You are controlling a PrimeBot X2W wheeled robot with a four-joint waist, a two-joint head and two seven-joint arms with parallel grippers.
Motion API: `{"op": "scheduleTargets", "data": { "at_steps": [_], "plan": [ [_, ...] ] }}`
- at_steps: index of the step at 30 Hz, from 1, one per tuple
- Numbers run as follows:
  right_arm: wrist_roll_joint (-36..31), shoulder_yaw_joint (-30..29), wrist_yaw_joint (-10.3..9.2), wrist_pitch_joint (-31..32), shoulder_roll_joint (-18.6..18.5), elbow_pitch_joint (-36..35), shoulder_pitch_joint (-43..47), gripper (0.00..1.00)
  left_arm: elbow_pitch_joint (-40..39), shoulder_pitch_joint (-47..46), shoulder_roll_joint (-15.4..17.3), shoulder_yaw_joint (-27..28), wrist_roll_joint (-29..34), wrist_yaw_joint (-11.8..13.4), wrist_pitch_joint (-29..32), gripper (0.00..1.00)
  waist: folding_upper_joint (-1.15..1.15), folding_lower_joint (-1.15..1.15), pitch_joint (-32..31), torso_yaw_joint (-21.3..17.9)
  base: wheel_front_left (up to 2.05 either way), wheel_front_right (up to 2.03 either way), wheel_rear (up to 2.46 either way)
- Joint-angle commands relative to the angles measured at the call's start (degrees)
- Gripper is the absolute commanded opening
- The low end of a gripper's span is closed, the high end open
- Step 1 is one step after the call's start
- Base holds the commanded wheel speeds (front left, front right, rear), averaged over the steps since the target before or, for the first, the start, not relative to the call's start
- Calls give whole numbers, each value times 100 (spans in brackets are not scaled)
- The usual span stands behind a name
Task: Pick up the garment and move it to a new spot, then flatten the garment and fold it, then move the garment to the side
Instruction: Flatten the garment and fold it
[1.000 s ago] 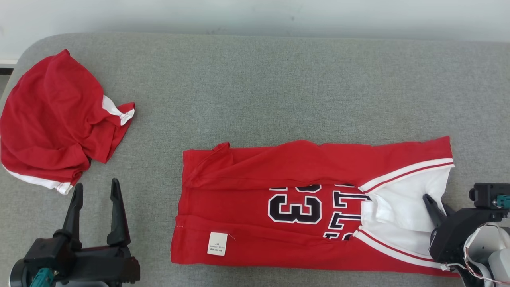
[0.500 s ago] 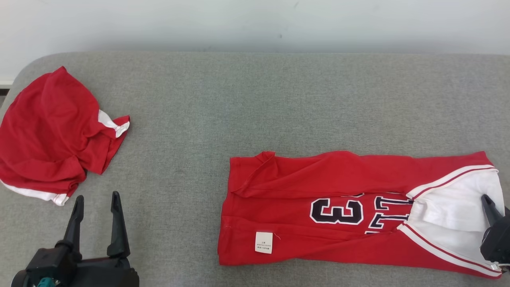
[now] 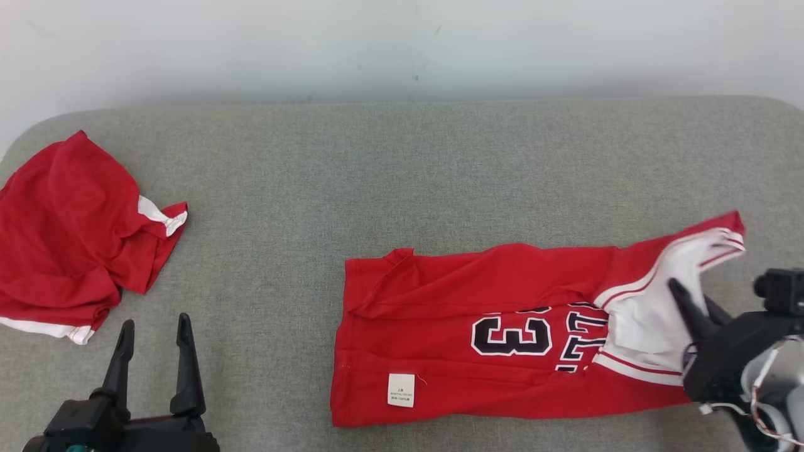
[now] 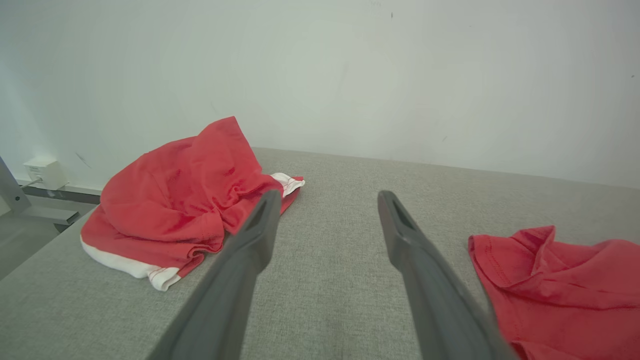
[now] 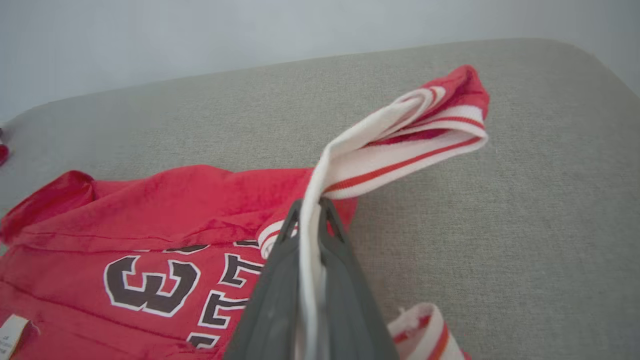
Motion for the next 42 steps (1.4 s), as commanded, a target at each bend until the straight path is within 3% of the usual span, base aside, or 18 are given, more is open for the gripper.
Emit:
{"op": "scheduleTargets", "data": {
  "at_steps": [1, 8, 14, 25, 33, 34, 35, 36, 37, 42],
  "plan": [
    [65, 64, -16, 48, 73, -136, 70, 0, 13, 45, -8, 8, 2, -13, -3, 100, 0, 0, -12, -5, 0, 0, 0],
    [240, 540, -15, 364, 381, -988, 14, 0, 76, -73, -11, -93, -99, 12, -3, 100, 0, 0, 17, 113, 0, 0, 0],
    [253, 1065, -15, 491, 739, -1242, -139, 0, 98, -112, -11, -250, -191, 101, -3, 100, 0, 0, 66, 288, 0, 0, 0],
    [196, 1948, -15, 299, 1482, -825, -534, 0, 216, -299, -13, -388, -318, 144, -3, 100, 0, 0, 201, 537, 0, 0, 0],
    [225, 2409, -15, -5, 1808, -168, -813, 0, 342, -537, -12, -572, -439, 189, -4, 100, 0, 0, 336, 669, 0, 0, 0],
    [234, 2421, -15, -68, 1821, -121, -844, 29, 353, -555, -11, -575, -435, 192, -3, 100, 0, 0, 337, 671, 0, 0, 0],
    [249, 2428, -15, -143, 1831, -87, -876, 87, 363, -567, -12, -573, -431, 190, -3, 100, 0, 0, 337, 666, 0, 0, 0],
    [249, 2428, -15, -143, 1831, -87, -876, 87, 363, -567, -12, -573, -431, 190, -3, 100, 0, 0, 337, 666, 0, 0, 0],
    [257, 2412, -15, -221, 1836, -57, -900, 100, 368, -566, -11, -563, -432, 188, -4, 100, 0, 0, 334, 651, 0, 0, 0],
    [259, 2220, -15, -741, 1705, -130, -1048, 100, 394, -504, -12, -504, -371, 168, -3, 100, 0, 0, 282, 524, 0, 0, 0]
  ]
}}
